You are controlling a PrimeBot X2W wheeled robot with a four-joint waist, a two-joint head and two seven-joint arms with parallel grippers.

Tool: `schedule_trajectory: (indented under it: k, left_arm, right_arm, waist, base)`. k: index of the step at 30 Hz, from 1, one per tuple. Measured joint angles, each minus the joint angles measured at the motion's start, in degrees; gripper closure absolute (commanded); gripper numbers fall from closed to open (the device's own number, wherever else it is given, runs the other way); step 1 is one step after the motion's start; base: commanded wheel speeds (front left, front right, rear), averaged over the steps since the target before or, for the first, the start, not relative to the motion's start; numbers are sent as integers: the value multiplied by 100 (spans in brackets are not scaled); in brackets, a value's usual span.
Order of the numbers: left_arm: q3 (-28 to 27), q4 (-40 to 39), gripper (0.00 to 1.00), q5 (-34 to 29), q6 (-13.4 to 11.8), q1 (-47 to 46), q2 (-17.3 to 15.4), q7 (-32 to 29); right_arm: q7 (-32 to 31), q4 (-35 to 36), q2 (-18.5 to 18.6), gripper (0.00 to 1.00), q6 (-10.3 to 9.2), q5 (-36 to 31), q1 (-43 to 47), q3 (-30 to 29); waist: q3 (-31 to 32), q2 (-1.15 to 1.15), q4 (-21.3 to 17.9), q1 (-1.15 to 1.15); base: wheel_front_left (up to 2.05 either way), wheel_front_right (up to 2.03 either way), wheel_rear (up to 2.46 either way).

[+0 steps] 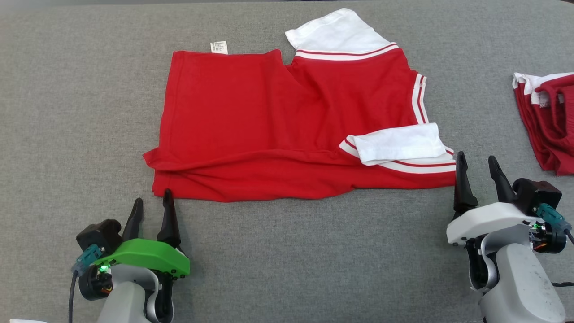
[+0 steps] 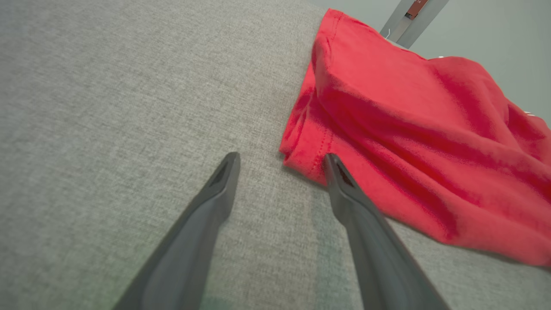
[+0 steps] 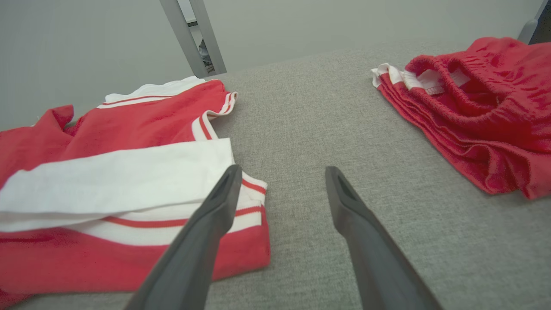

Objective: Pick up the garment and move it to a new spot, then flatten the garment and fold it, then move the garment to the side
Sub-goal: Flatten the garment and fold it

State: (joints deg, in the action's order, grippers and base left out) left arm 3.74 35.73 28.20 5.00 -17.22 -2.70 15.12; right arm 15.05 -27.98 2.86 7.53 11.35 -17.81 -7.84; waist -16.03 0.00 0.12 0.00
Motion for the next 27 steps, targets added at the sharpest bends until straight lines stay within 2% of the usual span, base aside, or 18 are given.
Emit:
schedule_trajectory:
  k: [8, 14, 15, 17, 18, 23, 24, 25, 27]
  left_arm:
    - [136, 88, 0, 189, 162, -77, -9, 7]
    - [282, 323, 0, 209, 200, -307, -18, 15]
    - [355, 415, 20, 198, 203, -351, -23, 19]
    - [476, 588, 83, 216, 207, -456, -41, 36]
    - [586, 693, 100, 264, 207, -522, -60, 63]
    - [939, 966, 100, 482, 220, -713, -76, 66]
    - [976, 976, 100, 519, 221, -725, -77, 66]
    - [1006, 978, 100, 556, 221, -731, -81, 66]
    - [1016, 928, 100, 584, 222, -721, -75, 56]
  right_arm:
    - [0, 20, 1, 0, 0, -23, 131, 288]
    - [1, -177, -8, 0, 0, -372, 125, 591]
    - [0, -229, -7, 0, 0, -388, 112, 577]
    - [1, -323, 2, 0, 0, -406, 77, 577]
    - [2, -369, 2, 0, 0, -424, 53, 595]
    - [26, -648, 11, 1, -3, -406, -56, 731]
    - [27, -706, 18, 83, -5, -391, -78, 771]
    - [30, -764, 27, 100, -5, -387, -106, 791]
    - [53, -827, 19, 100, -3, -254, -127, 800]
  waist:
    - [-78, 0, -31, 0]
    - [-146, 0, -53, 0]
    - [-161, 0, -55, 0]
    - [-187, 0, -53, 0]
    - [-199, 0, -50, 0]
    - [-217, 0, -15, 0]
    - [-214, 0, -7, 0]
    - [-206, 0, 0, 0]
    - [-183, 0, 15, 0]
  base:
    - [0, 0, 0]
    - [0, 0, 0]
    - [0, 0, 0]
    - [0, 0, 0]
    - [0, 0, 0]
    - [0, 0, 0]
    - [0, 0, 0]
    - [0, 0, 0]
    - [0, 0, 0]
